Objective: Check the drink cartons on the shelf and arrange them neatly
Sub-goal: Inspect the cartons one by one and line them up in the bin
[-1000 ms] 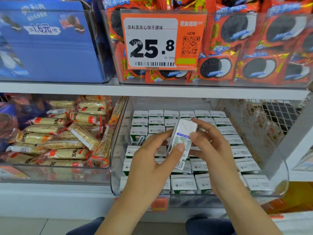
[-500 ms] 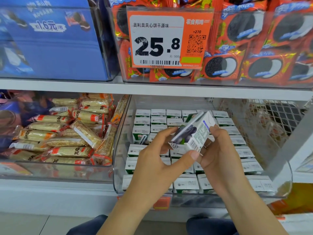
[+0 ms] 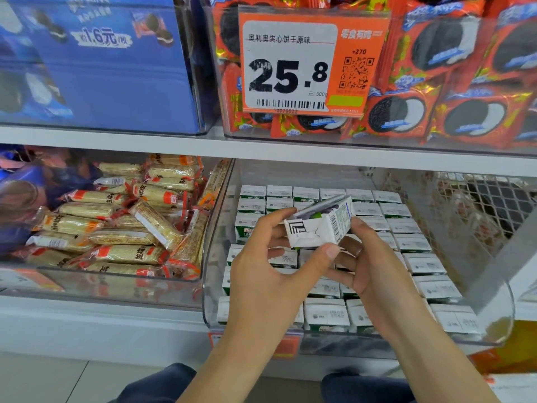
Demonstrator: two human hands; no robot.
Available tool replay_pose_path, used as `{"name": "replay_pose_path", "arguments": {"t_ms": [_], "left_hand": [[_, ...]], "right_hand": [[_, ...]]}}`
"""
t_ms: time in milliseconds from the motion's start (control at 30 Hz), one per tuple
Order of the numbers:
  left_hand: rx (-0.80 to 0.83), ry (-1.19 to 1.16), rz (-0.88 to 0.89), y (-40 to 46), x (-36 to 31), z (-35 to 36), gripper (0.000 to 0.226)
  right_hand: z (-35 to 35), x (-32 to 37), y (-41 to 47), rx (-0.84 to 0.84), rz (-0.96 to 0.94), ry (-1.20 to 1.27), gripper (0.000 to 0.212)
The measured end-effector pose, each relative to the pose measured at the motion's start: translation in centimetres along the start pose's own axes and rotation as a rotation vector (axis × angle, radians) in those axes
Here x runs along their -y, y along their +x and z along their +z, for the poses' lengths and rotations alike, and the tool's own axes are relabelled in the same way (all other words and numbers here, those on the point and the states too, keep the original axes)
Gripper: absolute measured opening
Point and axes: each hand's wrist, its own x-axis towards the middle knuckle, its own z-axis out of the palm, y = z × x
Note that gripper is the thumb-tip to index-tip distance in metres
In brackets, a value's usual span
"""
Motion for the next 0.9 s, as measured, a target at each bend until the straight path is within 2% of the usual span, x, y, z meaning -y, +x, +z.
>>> {"name": "replay_pose_path", "arguments": {"t_ms": [167, 300, 500, 700, 833, 900], "left_hand": [[0.013, -0.027, -0.021, -0.01, -0.06, -0.13, 0.055], [0.052, -0.103, -0.076, 0.13, -0.11, -0.14, 0.057], [0.024, -0.188, -0.104, 0.44, -0.08, -0.19, 0.049], [-0.02, -0.165, -0.079, 0.54, -0.09, -0.19, 0.042], [-0.01, -0.134, -0.069, 0.56, -0.24, -0.3, 0.019], [-0.053, -0.146, -0.089, 0.56, -0.39, -0.36, 0.018]], "right_hand": [[0.01, 0.01, -0.18, -0.002, -0.044, -0.04, 0.027], [0.07, 0.41, -0.59, -0.018, -0.126, -0.097, 0.05], [0.01, 0.42, -0.85, -0.039, -0.163, -0.086, 0.037], [0.31, 0.29, -0.94, -0.068, -0.161, -0.12, 0.051], [0.35, 0.11, -0.95, -0.069, -0.187, -0.175, 0.037], [0.42, 0.04, -0.97, -0.046, -0.185, -0.201, 0.037]]}}
